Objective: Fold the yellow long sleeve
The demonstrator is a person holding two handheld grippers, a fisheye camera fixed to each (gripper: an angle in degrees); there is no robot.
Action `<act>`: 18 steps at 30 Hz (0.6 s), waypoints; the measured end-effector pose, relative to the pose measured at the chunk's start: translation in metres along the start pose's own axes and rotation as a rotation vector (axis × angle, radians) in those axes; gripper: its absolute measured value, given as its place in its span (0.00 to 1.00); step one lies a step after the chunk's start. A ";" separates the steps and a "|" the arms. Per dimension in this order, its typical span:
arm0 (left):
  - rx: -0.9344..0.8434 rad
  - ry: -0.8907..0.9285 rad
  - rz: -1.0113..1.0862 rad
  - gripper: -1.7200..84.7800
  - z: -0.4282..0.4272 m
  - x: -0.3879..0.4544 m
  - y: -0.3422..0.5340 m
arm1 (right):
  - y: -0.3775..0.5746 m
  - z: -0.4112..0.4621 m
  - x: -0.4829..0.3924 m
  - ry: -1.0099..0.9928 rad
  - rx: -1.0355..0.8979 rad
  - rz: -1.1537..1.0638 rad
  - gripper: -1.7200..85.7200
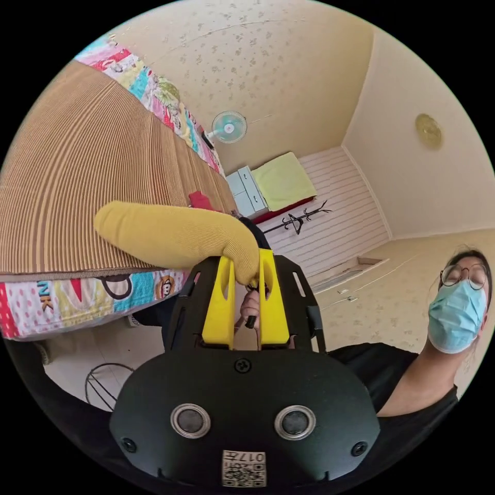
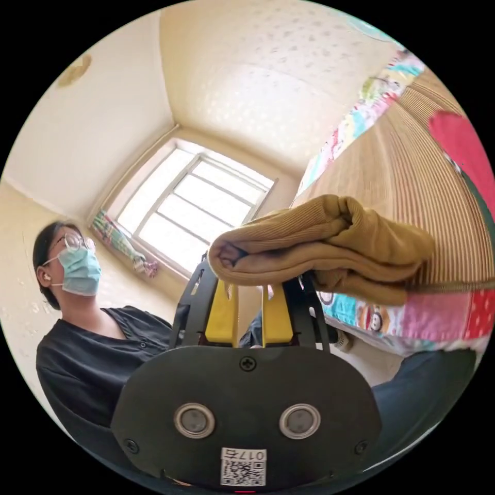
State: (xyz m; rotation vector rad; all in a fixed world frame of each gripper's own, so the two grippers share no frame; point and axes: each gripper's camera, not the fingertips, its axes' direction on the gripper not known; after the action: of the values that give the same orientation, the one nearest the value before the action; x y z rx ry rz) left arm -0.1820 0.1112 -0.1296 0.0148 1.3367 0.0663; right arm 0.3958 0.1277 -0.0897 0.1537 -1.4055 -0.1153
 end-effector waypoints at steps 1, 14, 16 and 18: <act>0.028 -0.022 0.018 0.10 -0.022 0.007 0.002 | -0.015 0.021 -0.018 0.013 -0.050 -0.040 0.08; 0.216 -0.338 0.132 0.10 -0.330 0.005 -0.096 | -0.187 0.409 -0.158 0.139 -0.321 -0.587 0.05; 0.261 -0.389 0.243 0.10 -0.406 0.027 -0.128 | -0.190 0.464 -0.205 0.213 -0.246 -0.845 0.06; 0.287 -0.457 0.337 0.10 -0.453 0.041 -0.137 | -0.188 0.519 -0.239 0.289 -0.169 -0.979 0.06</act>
State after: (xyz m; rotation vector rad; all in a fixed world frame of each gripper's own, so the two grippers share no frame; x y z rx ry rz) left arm -0.6079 -0.0354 -0.2814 0.4725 0.8669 0.1464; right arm -0.1528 -0.0364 -0.2739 0.6807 -0.9218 -0.9769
